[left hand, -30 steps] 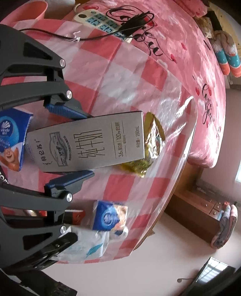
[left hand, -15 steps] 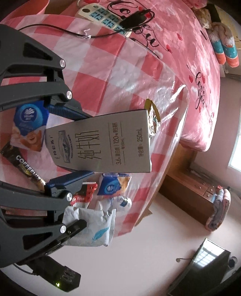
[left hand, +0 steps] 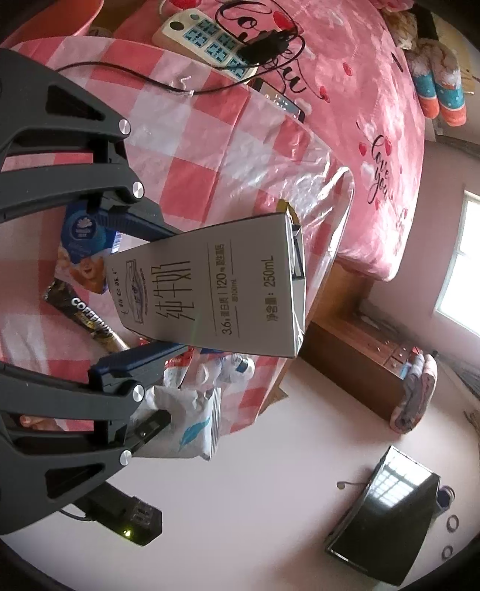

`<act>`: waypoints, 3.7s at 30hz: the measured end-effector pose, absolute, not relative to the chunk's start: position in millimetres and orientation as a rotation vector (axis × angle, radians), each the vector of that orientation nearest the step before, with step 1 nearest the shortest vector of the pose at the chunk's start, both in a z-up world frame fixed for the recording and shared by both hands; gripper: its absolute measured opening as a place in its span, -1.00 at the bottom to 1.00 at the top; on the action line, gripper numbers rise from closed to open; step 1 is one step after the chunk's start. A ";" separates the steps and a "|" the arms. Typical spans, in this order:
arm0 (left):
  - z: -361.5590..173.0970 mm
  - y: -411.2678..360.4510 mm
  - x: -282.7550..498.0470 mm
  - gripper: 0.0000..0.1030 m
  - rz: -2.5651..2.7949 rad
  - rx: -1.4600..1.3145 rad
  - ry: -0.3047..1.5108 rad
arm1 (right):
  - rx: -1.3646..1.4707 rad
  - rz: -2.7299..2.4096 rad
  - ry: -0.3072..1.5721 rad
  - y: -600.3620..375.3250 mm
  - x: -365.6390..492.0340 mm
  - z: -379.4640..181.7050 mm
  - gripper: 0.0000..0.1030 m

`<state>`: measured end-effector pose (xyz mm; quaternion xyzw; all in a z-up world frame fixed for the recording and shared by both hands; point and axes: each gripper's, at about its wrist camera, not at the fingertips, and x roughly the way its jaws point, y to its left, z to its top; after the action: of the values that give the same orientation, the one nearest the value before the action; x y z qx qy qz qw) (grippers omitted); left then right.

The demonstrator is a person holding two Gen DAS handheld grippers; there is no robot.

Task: Collect trash
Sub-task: 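Carry the milk carton and wipes pack over the pink bucket, then open the left tool over the bucket while the right tool releases the wipes pack, then move both tools back toward the remaining items on the table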

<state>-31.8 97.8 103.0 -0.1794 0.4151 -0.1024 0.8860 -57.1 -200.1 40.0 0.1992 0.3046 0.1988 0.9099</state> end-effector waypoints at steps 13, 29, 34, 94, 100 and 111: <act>106.9 117.1 -62.3 0.05 -0.243 -0.368 0.844 | 0.438 0.482 0.641 -178.2 -73.3 52.4 -0.58; 88.1 180.9 -110.3 0.05 -0.222 -0.413 0.851 | 0.441 0.714 0.701 -100.8 -99.8 67.5 -0.58; 85.6 209.4 -127.3 0.05 -0.192 -0.439 0.840 | 0.398 0.785 0.723 -62.9 -111.8 74.1 -0.58; 18.8 358.9 -226.3 0.57 0.292 -0.300 0.871 | 0.051 0.973 0.720 114.3 -183.4 71.5 0.78; 40.0 331.8 -210.1 0.57 0.239 -0.251 0.843 | 0.054 0.938 0.702 96.1 -180.8 72.1 0.82; 58.2 282.5 -188.9 0.57 0.174 -0.170 0.836 | 0.118 0.871 0.663 53.6 -167.3 75.9 0.84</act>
<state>-188.9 282.5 58.2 -0.0822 0.4047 0.0843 0.9068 -167.3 53.6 75.9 0.0561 0.3151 0.4140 0.8522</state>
